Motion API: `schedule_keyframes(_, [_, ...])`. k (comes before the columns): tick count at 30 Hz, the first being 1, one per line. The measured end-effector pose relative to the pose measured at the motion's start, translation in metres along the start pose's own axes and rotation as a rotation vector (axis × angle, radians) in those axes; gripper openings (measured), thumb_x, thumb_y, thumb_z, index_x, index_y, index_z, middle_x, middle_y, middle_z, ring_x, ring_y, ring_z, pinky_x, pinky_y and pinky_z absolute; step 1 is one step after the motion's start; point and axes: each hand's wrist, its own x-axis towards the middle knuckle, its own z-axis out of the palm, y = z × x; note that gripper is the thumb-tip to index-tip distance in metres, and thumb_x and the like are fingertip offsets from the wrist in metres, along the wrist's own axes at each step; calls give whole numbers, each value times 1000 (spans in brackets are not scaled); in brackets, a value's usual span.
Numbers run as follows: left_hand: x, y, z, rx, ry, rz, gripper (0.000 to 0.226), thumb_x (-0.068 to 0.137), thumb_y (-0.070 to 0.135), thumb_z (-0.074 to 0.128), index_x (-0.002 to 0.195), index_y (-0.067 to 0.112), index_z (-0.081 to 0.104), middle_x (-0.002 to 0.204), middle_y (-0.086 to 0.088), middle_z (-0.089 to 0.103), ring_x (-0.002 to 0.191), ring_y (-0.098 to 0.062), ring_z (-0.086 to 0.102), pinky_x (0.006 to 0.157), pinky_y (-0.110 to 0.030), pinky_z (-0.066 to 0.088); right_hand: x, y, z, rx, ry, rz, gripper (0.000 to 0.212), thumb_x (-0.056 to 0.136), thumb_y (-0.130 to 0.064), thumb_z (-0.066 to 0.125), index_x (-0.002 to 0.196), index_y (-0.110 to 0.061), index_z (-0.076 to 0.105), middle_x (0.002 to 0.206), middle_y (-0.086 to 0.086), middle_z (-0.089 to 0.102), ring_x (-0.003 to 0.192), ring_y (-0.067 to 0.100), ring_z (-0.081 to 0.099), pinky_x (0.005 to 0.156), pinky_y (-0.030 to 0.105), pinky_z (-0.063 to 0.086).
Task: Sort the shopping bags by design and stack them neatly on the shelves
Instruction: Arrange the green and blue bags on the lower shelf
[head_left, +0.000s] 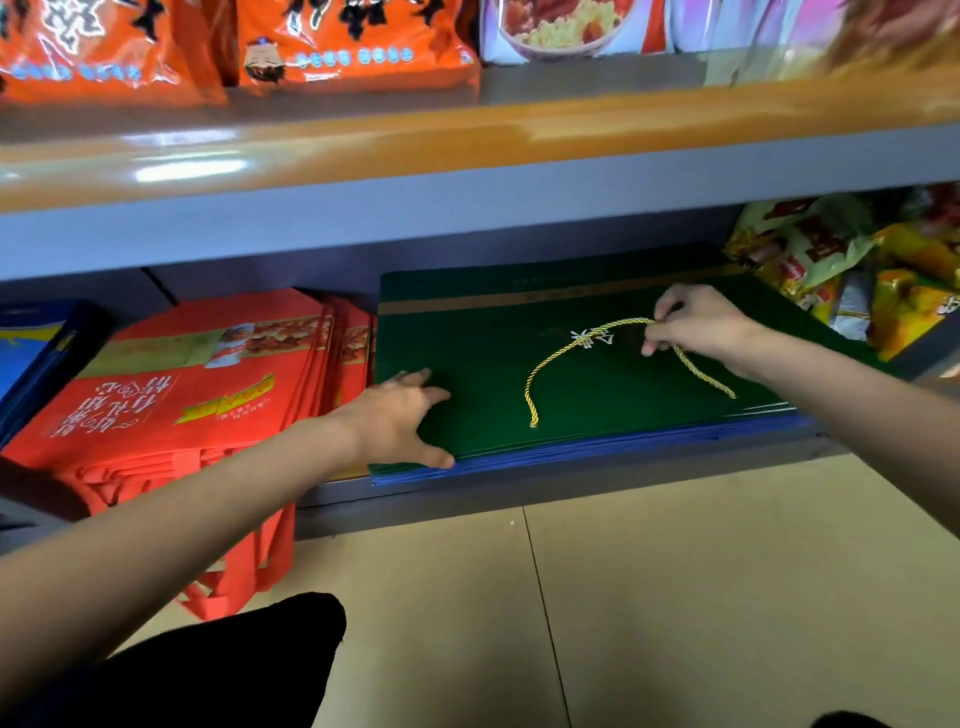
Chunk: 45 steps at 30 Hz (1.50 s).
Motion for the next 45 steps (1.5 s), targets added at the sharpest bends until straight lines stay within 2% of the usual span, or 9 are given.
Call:
schedule_keyframes(6, [30,21,-15,20,-4,190,60,87,39,62,139,18,41,144,-5,43,131,-21,41,106,-27,33,-57,-22,-51,330,-342,-233,16,82,6,59,85,-10,56,72,7,69,76,16,64,83,27,49])
schedule_keyframes(12, [34,14,-17,-51,-89,151,83,79,52,65,146,22,25,150,-4,32,136,-22,33,110,-30,30,-87,-26,-73,105,-357,-527,43,59,-65,72,78,-27,65,80,4,73,79,16,68,79,26,53])
schedule_keyframes(16, [42,39,-8,42,-50,230,88,78,52,66,147,23,20,154,-5,23,138,-25,27,112,-34,27,-86,-28,-65,-115,-281,-595,34,70,-45,65,94,-21,61,73,-7,72,71,24,64,72,38,50])
schedule_keyframes(21, [46,30,-21,-41,-120,240,62,84,45,63,138,25,40,142,-4,45,129,-20,42,105,-27,36,-86,-29,-62,-238,-173,-647,15,79,-11,70,88,-22,68,69,-8,70,63,1,60,56,9,42])
schedule_keyframes(27, [25,24,-25,-254,494,356,35,96,30,47,126,17,59,92,1,70,61,5,61,66,-4,41,-100,-18,-44,-350,31,-877,11,83,-12,63,92,-14,69,79,-9,65,66,5,58,66,13,49])
schedule_keyframes(30, [27,20,-30,-304,623,392,36,98,32,45,129,18,57,115,-6,67,99,-24,66,92,-21,44,-82,9,-9,-714,51,-932,16,82,-2,64,97,-8,68,88,4,65,77,20,64,70,27,54])
schedule_keyframes(34, [31,17,-38,-292,609,468,39,99,18,40,138,18,45,134,11,45,125,-2,39,101,1,19,-63,11,20,-852,-114,-633,35,100,-32,36,117,-7,53,112,8,54,107,24,51,87,31,43])
schedule_keyframes(39, [37,15,-38,-232,599,594,44,98,8,40,140,23,41,145,9,37,134,-6,34,113,-17,22,-61,-3,35,-1078,-51,-573,51,100,-42,27,131,-4,39,128,13,46,101,29,55,68,35,43])
schedule_keyframes(45, [40,14,-32,-173,657,644,49,95,-2,43,140,18,41,142,1,45,132,-14,42,112,-28,29,-88,-16,-6,-698,368,-867,24,85,-21,44,83,-9,65,74,6,66,60,28,62,49,29,44])
